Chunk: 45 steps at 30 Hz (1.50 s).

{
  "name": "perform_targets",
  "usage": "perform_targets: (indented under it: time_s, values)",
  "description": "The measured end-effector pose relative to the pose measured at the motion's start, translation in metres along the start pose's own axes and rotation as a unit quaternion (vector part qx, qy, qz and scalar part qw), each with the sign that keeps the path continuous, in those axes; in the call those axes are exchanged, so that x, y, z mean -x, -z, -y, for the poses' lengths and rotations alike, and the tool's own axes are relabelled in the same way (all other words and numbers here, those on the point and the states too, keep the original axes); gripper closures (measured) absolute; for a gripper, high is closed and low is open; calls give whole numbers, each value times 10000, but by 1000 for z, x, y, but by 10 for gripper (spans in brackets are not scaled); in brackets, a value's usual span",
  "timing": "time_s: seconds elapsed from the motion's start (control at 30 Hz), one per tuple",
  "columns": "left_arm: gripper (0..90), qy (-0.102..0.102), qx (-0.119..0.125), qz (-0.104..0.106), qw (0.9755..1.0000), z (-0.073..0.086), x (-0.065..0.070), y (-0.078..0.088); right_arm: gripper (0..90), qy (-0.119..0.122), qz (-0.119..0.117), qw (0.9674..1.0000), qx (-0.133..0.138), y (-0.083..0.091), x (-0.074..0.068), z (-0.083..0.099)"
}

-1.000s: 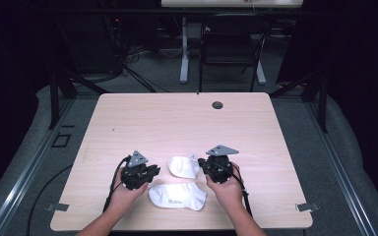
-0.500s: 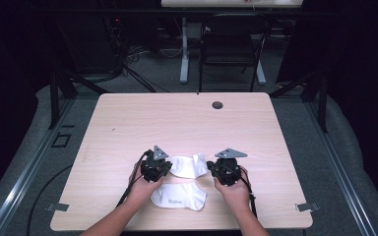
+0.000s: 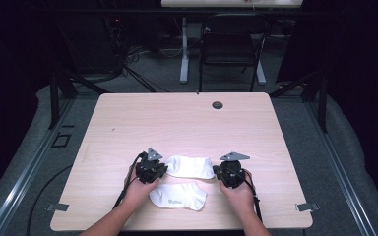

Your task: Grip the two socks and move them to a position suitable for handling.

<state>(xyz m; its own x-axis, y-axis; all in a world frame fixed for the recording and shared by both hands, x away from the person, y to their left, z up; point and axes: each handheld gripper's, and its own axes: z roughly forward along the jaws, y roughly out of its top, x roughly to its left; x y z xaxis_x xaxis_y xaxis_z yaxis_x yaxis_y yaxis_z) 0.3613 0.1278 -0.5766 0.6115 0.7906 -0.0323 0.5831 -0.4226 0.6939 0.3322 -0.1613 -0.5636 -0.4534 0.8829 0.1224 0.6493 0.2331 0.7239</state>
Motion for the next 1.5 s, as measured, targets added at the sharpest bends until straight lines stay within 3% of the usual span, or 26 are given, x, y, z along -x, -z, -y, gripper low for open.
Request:
perform_targets:
  time_s: [0.27,0.37,0.4,0.5,0.8,1.17,1.33,1.43,1.5]
  values:
    - [786,40,0,21,10000,4,-2,4,832,-64,-31,9998,-165,-4,1,9]
    - [747,1,-42,96,9999,4,-3,6,778,-151,-30,9999,-14,2,3,8]
    - [744,34,96,97,9999,3,-4,9,729,-176,-52,9998,124,6,6,6]
    - [737,79,156,108,9998,-1,-7,13,696,-259,-118,9993,245,10,9,3]
    - [634,127,206,61,9997,-15,-15,10,624,-230,-100,9991,349,-1,10,1]
    - [622,98,15,148,9998,-15,-15,-7,624,-208,-252,9988,377,-5,9,1]
    - [654,63,-107,132,9998,-14,-15,-10,597,-60,-126,9996,252,-9,9,1]
    - [675,36,-90,126,9999,-14,-14,-10,611,-145,-156,9996,163,-11,10,1]
    - [703,42,-77,135,9999,-14,-14,-10,675,-171,-191,9997,60,-14,8,1]
